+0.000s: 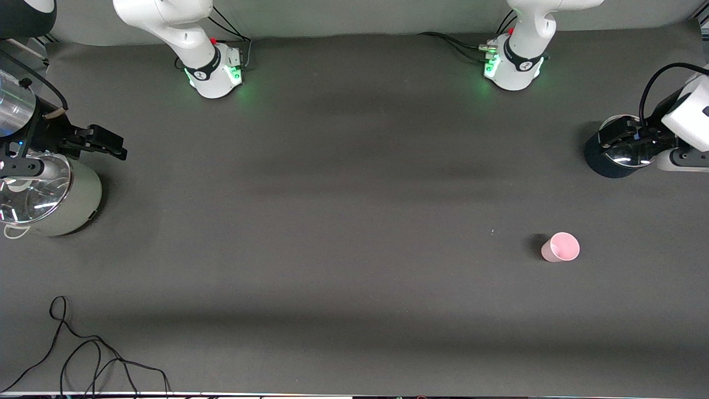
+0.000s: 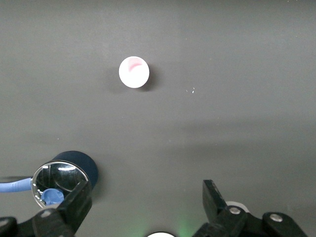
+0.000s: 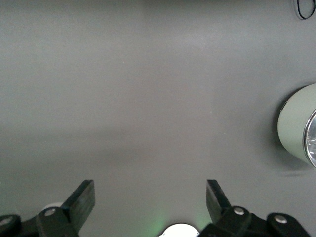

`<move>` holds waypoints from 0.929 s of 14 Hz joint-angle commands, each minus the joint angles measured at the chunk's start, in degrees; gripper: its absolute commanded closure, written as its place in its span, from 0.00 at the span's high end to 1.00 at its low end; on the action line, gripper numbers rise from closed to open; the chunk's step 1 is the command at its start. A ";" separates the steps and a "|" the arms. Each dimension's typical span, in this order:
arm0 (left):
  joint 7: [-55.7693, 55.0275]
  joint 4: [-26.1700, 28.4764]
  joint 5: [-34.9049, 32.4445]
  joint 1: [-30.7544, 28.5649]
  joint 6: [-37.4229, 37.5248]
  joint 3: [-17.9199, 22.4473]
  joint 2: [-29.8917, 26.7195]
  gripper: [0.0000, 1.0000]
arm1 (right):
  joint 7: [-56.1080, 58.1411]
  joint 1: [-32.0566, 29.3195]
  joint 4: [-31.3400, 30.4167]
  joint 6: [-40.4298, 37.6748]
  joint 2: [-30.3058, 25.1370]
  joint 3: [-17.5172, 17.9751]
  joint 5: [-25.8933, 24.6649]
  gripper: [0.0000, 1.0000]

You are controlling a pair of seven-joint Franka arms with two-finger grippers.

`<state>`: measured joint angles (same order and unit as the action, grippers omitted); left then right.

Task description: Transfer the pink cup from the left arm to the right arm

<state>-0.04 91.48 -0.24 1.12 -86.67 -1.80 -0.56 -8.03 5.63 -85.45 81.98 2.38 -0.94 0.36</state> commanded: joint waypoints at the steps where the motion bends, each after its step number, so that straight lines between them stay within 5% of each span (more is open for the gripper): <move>1: -0.23 1.34 0.59 0.20 -0.87 0.22 -1.38 1.00 | -1.45 0.35 0.03 -0.60 -0.27 -0.12 1.04 1.00; 13: 0.39 0.19 0.50 0.29 -0.17 0.22 -0.67 1.00 | -0.43 2.01 0.11 -0.33 -0.18 -2.39 0.60 1.00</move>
<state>0.06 91.49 -0.22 1.12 -86.67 -1.81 -0.56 -11.07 7.75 -85.49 81.98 2.38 -2.03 0.36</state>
